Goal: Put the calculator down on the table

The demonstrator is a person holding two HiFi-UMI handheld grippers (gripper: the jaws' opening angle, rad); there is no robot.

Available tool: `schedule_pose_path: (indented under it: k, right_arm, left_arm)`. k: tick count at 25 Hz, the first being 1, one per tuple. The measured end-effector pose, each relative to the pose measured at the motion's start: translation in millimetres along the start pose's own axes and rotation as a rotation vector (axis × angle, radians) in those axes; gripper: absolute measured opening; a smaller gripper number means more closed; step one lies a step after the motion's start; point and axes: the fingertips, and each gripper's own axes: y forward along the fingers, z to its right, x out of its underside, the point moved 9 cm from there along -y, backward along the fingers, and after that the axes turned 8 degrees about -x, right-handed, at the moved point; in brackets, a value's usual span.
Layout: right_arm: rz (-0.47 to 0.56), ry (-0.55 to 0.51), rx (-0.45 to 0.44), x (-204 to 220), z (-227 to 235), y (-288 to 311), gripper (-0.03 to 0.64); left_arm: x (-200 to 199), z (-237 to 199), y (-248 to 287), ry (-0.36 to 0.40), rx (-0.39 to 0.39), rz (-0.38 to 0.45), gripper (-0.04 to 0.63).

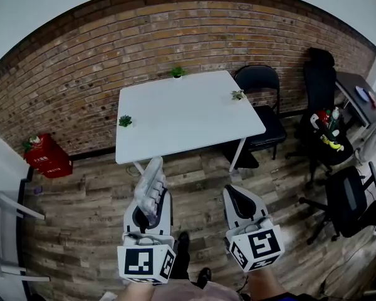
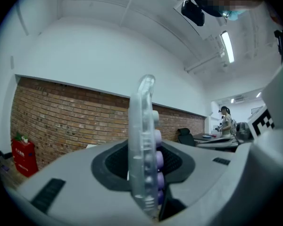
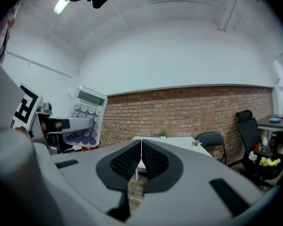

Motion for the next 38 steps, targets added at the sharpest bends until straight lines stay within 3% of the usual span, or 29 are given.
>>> schedule_pose_path:
  k: [9, 15, 28, 38]
  right_arm:
    - [-0.015, -0.020, -0.018, -25.7, 18.1, 135.6, 0.003]
    - [0.007, -0.051, 0.035, -51.7, 36.9, 181.2, 0.003]
    - [-0.016, -0.007, 0.101, -44.1, 96.8, 227.8, 0.003]
    - [-0.037, 0.051, 0.032, -30.0, 193.8, 308.6, 0.003]
  left_arm:
    - [-10.8, -72.0, 117.3, 0.003, 0.014, 0.001, 0.140]
    - [-22.2, -98.2, 177.6, -0.004, 0.055, 0.017, 0.140]
    - [4.3, -92.7, 264.4, -0.005, 0.112, -0.073, 0.140]
    - [23.8, -72.7, 371.0, 0.023, 0.057, -0.134, 0.140]
